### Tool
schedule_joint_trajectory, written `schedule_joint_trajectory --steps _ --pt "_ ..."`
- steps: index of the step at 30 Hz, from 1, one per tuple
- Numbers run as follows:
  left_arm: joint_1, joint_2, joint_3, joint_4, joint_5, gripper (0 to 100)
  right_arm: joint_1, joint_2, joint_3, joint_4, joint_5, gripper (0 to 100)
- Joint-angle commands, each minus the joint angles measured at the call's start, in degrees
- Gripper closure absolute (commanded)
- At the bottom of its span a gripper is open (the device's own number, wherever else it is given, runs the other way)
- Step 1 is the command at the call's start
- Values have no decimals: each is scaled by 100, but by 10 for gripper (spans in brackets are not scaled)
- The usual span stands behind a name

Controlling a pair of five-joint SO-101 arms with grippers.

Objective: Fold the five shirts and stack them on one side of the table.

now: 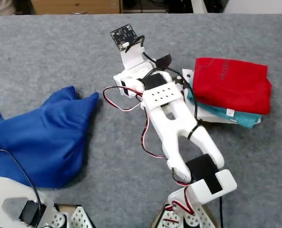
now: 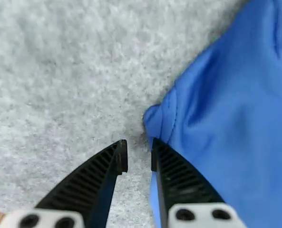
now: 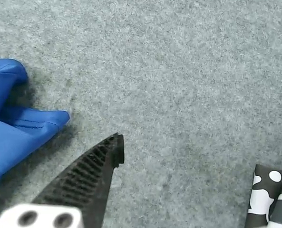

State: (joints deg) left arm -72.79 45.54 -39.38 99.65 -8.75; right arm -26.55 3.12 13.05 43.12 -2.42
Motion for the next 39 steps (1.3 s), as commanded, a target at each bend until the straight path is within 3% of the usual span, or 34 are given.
schedule_joint_trajectory --steps 1,15,26,39 --pt "97 -31 -308 70 -62 901 84 -31 -312 -26 62 405" --pt "105 -945 167 114 -642 835 75 13 -312 -35 62 405" --pt "510 -488 668 105 -141 788 75 13 -312 -35 62 405" --pt "193 532 -659 97 -211 981 101 -22 -321 -35 62 405"
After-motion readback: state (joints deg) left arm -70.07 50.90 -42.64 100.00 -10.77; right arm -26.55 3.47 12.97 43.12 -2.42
